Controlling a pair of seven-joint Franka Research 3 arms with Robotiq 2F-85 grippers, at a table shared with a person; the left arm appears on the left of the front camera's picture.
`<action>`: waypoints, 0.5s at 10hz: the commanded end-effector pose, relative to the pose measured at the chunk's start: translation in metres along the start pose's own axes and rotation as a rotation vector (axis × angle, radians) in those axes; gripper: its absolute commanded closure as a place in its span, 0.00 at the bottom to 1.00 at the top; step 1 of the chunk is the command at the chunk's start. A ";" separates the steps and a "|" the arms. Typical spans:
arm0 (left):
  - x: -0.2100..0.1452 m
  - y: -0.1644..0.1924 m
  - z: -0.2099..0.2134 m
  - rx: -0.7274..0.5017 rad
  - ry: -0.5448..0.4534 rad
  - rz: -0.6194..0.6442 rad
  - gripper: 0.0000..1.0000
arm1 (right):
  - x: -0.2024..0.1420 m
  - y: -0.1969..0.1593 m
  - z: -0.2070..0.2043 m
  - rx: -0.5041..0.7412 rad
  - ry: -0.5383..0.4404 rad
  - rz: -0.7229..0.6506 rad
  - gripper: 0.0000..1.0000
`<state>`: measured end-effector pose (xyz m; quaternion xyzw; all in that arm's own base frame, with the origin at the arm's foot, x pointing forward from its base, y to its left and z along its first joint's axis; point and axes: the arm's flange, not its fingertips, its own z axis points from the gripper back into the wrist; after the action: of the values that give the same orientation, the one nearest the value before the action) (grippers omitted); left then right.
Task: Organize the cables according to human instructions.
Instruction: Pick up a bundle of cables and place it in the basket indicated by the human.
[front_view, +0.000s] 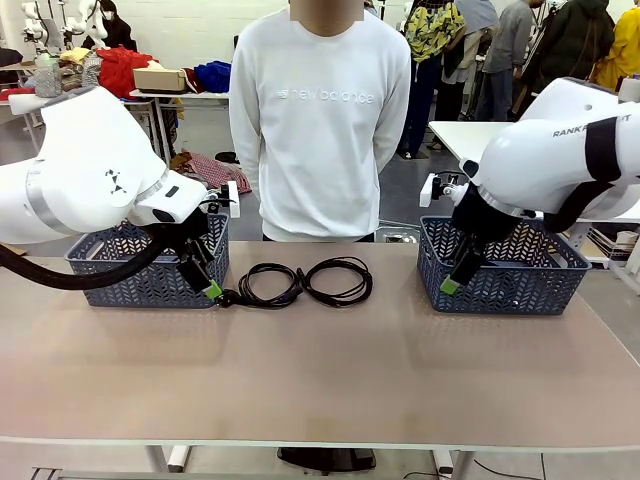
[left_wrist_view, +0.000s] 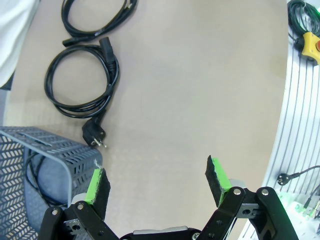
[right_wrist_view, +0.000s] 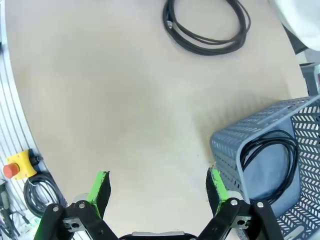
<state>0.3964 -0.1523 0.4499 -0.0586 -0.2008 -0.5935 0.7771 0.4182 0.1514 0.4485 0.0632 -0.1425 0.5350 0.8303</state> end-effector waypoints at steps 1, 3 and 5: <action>0.000 -0.001 0.001 0.006 0.003 0.007 0.00 | -0.006 0.004 0.000 0.001 -0.034 0.003 0.00; 0.000 -0.001 0.001 0.006 0.003 0.007 0.00 | 0.000 0.000 0.000 0.000 0.000 0.000 0.00; 0.000 -0.001 0.001 0.006 0.003 0.007 0.00 | 0.000 0.000 0.000 0.000 0.000 0.000 0.00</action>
<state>0.3964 -0.1523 0.4499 -0.0586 -0.2008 -0.5935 0.7772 0.4171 0.1517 0.4478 0.0629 -0.1410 0.5361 0.8299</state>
